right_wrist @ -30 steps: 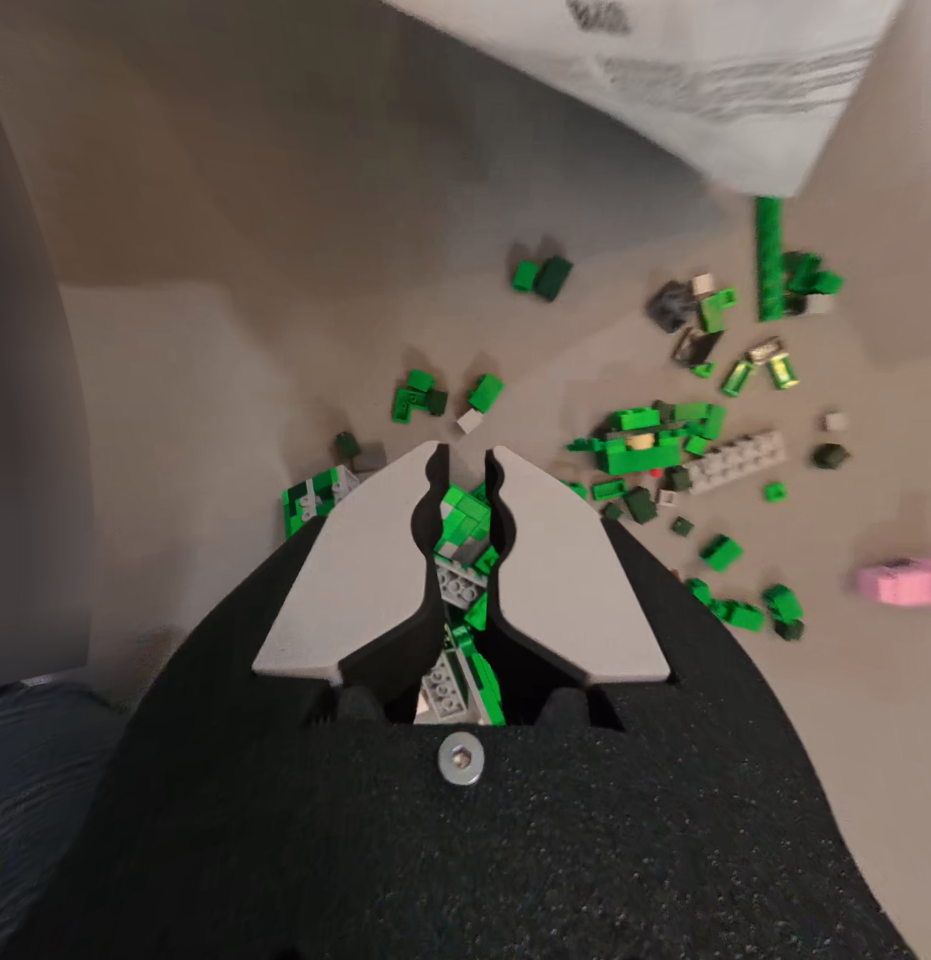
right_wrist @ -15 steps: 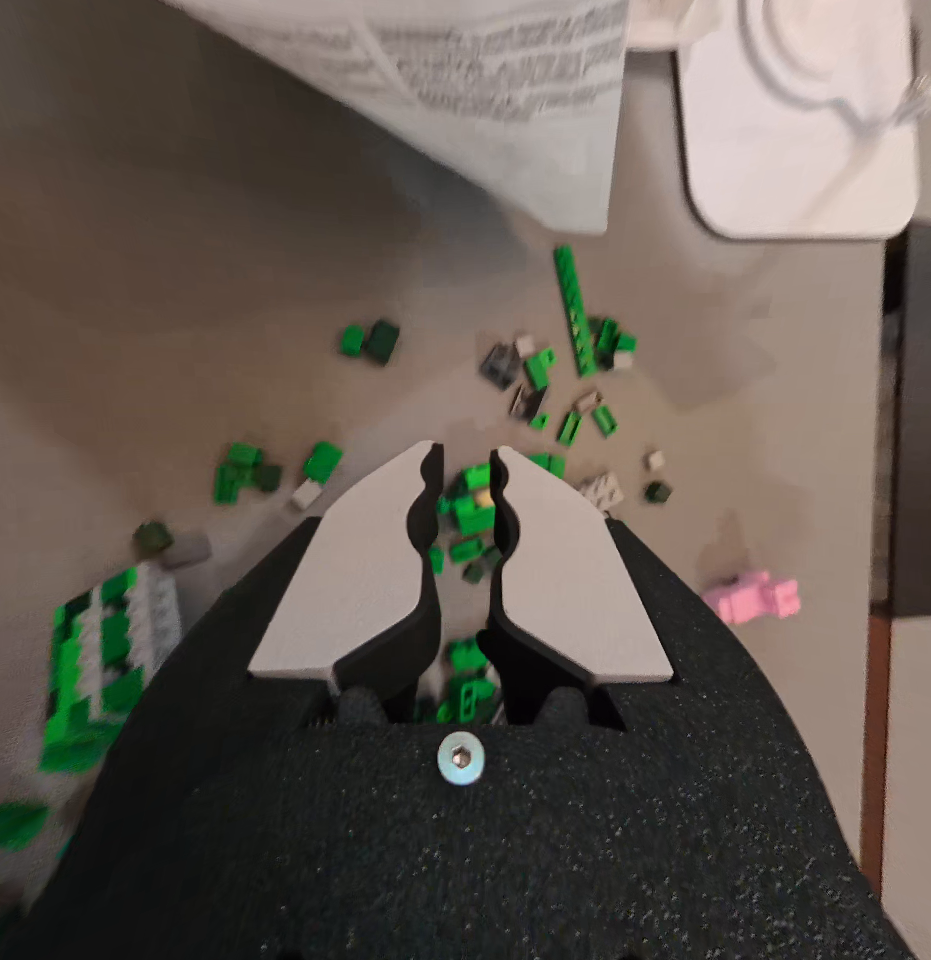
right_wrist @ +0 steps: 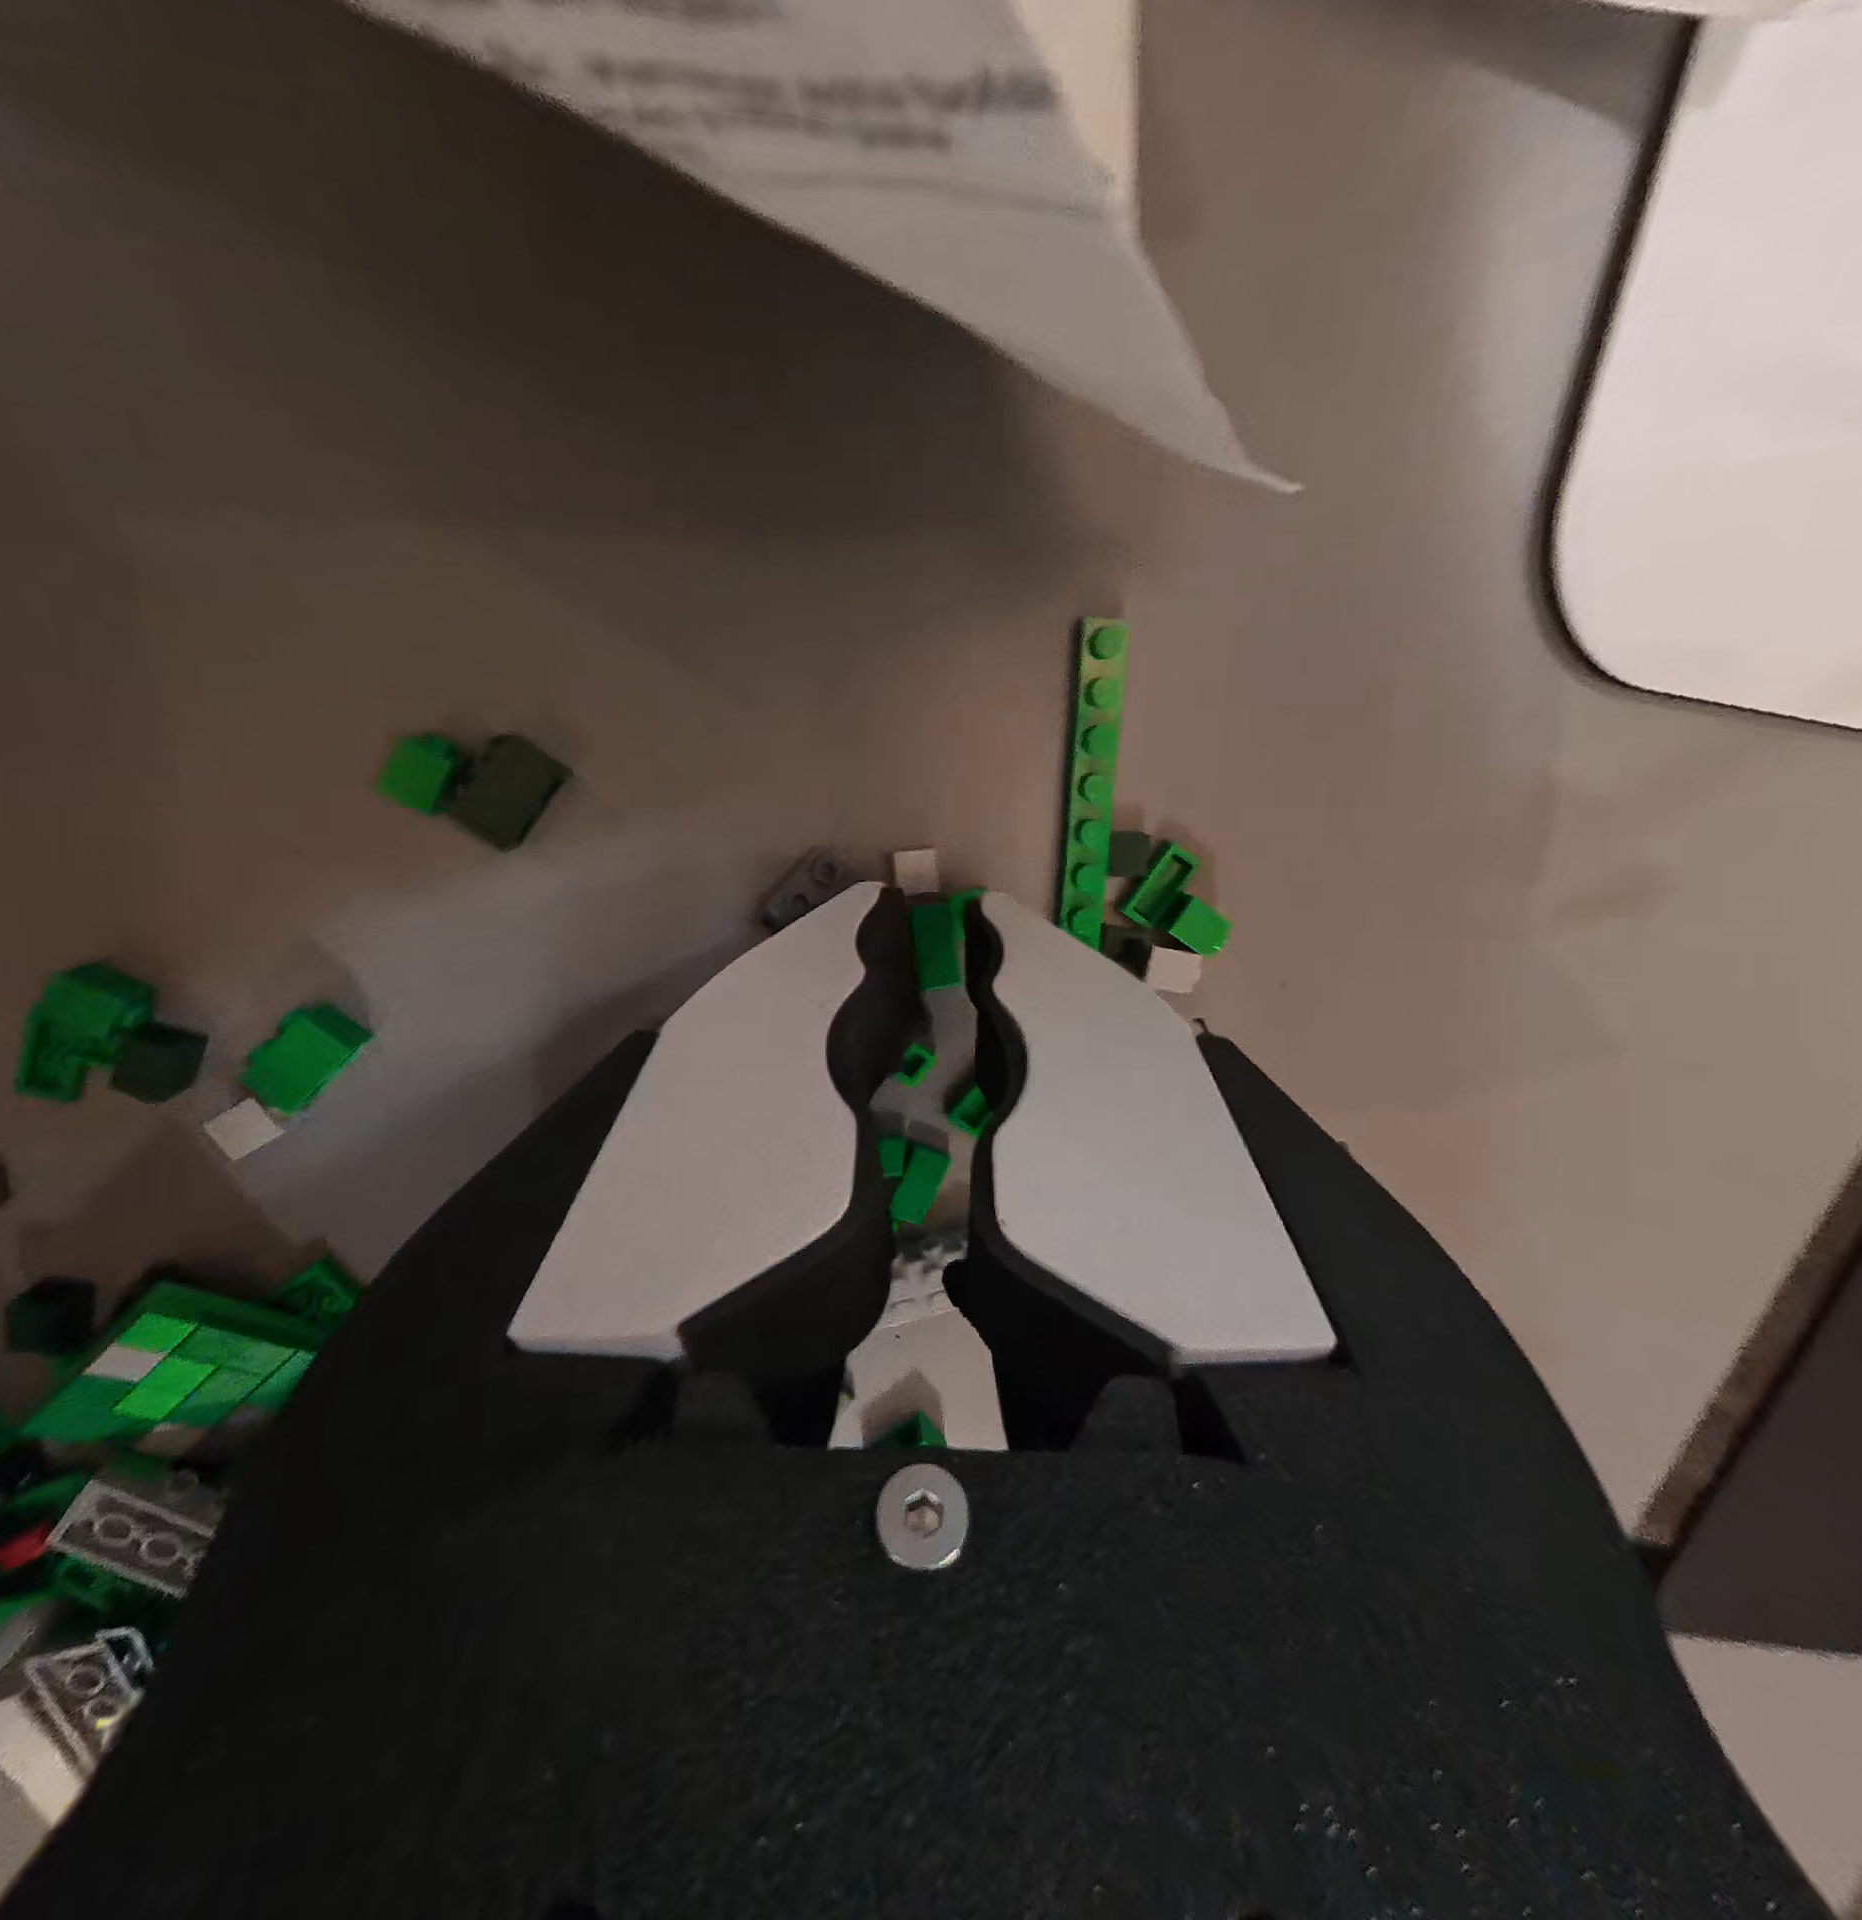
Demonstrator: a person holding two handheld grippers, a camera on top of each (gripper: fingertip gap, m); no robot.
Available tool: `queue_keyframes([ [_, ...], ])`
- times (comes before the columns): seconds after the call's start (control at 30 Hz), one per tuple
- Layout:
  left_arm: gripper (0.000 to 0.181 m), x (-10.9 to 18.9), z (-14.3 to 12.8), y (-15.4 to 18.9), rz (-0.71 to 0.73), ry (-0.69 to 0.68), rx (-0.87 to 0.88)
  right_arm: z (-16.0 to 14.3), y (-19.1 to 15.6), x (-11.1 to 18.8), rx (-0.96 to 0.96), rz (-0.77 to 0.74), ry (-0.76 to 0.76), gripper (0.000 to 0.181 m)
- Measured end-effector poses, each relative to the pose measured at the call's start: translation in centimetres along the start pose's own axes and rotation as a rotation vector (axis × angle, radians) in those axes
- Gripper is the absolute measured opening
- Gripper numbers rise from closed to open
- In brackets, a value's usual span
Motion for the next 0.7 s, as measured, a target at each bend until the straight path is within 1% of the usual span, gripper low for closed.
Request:
queue_keyframes([
  [0.1,0.0,-0.1,0.0,0.0,-0.002,-0.002,-0.001,0.0,0.0,-0.1,0.027,0.061,0.008,0.015],
  [0.4,0.0,-0.5,0.0,0.4,-0.02,-0.011,-0.008,0.2,0.6,-0.3,0.049,0.121,0.052,0.015],
  [0.47,0.0,-0.5,0.0,0.3,-0.02,-0.012,-0.006,0.2,0.5,-0.3,0.065,0.12,0.047,0.012],
  [0.57,0.0,-0.5,-0.1,0.2,-0.018,-0.016,-0.004,0.3,0.1,-0.3,0.099,0.1,0.045,0.0],
  [0.63,0.0,-0.5,-0.1,0.2,-0.018,-0.015,-0.002,0.2,-0.3,0.0,0.118,0.08,0.059,0.0],
  [0.7,0.0,-0.4,-0.1,0.2,-0.018,-0.013,-0.001,0.3,-1.0,0.7,0.129,0.062,0.108,0.0],
])
Point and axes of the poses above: each gripper's, where its closed fingertips meet, x back along the fingers, z out of its top, y = z × x across the jaws, the point moved 7 cm from there along x, back along the fingers, and after that the axes turned 10 degrees about -x, right-handed, at the moved point
